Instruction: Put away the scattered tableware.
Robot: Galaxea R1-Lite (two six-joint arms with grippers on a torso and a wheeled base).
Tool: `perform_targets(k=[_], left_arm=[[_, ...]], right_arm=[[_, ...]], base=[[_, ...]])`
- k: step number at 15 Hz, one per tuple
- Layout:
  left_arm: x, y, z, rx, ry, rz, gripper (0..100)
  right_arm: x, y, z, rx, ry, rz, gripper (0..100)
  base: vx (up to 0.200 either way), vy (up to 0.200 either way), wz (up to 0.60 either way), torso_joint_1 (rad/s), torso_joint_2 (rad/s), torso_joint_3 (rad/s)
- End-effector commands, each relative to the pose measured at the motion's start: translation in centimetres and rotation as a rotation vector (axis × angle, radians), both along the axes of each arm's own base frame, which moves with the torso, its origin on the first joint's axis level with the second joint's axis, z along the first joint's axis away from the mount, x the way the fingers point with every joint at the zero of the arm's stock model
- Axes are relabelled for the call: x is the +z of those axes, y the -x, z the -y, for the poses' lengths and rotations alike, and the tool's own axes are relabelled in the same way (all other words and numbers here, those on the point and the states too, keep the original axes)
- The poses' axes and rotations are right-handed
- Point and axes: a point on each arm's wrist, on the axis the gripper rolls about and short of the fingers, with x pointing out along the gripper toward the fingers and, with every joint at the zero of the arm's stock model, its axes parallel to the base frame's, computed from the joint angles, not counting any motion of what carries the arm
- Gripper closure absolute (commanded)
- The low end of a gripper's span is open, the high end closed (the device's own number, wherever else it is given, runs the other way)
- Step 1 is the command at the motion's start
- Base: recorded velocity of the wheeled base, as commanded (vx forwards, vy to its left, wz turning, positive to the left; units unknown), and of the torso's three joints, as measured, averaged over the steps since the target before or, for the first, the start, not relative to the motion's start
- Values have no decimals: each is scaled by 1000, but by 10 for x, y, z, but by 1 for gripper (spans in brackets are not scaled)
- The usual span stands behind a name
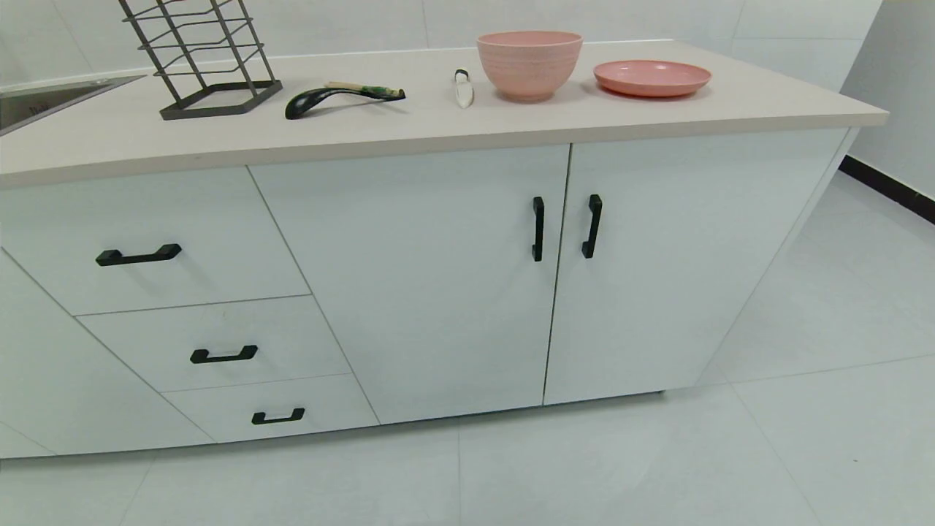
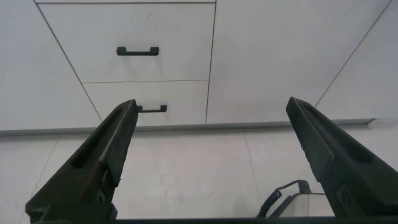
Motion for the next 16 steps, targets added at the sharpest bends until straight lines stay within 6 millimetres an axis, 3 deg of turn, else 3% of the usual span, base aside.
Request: perform_targets(k=[1,3,4,7,12,14,16], left_arm=[[0,0,0,1,1,1,0],[0,0,0,1,1,1,0],[0,0,0,1,1,1,0],[0,0,0,1,1,-1,0],[0,0,0,-2,-13,0,0],[0,0,0,-2,-13,0,0],[0,0,0,-4,-13,0,0]], right_arm=[[2,1,-1,51,10,13,100],[24,1,-4,175,28,-2,100],[48,-8,-5,228,29,-53,100],[79,-38,-7,332,40,-126,100],[92,-107,-14,353,124,-91,100],[82,-157,-20,380,137,-70,100],[72,-183,-20,408,150,-100,100]], base=[[0,0,0,0,0,0],[0,0,0,0,0,0],[0,0,0,0,0,0],[0,0,0,0,0,0],[0,0,0,0,0,0],[0,0,0,0,0,0],[0,0,0,0,0,0]])
